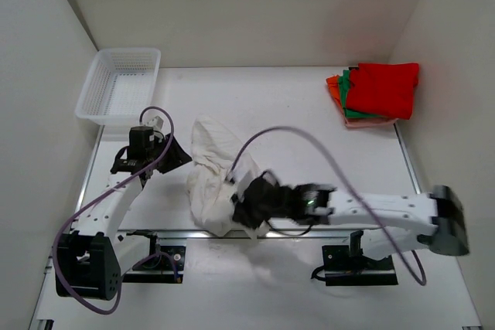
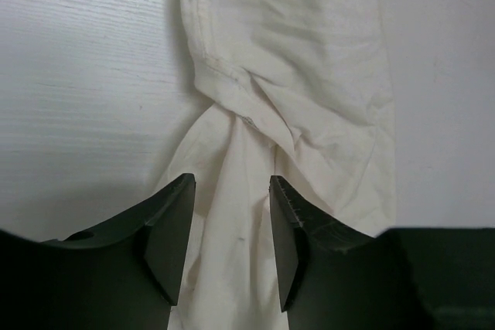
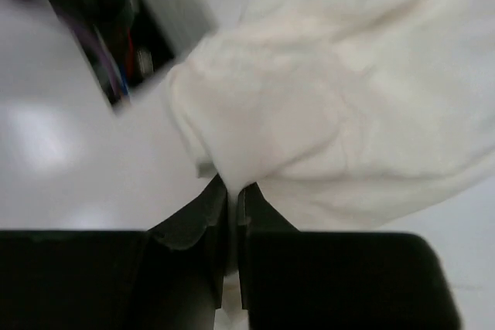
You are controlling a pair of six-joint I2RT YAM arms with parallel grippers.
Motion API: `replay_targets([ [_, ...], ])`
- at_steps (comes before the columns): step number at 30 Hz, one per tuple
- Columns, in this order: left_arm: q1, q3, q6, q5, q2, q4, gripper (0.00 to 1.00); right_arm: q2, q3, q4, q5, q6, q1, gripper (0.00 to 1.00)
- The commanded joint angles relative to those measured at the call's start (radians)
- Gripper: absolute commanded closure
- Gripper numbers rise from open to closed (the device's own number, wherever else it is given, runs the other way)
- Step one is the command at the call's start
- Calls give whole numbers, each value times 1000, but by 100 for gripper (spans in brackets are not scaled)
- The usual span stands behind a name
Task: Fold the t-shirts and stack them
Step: Flatten out the tshirt
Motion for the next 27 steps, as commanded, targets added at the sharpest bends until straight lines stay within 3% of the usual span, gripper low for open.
replay_targets([
  [1, 17, 6, 12, 4, -22, 39, 45, -312, 37, 88, -16, 4, -274, 100],
  [5, -29, -14, -6, 52, -43, 89, 42, -490, -71, 122, -175, 63, -674, 100],
  [11, -166, -89, -52, 31, -72, 58, 38, -555, -117, 76, -330, 32, -1053, 100],
  [16, -304, -131, -115, 44, -98, 53, 32, -544, -109, 53, -274, -6, -1066, 100],
  [21, -523, -85, -202, 21, -28, 110, 27, -507, -126, 67, -243, -14, -1014, 100],
  [27, -638, 53, -123, -85, 162, -79, 28, -513, -152, 84, -243, -3, -1020, 100],
])
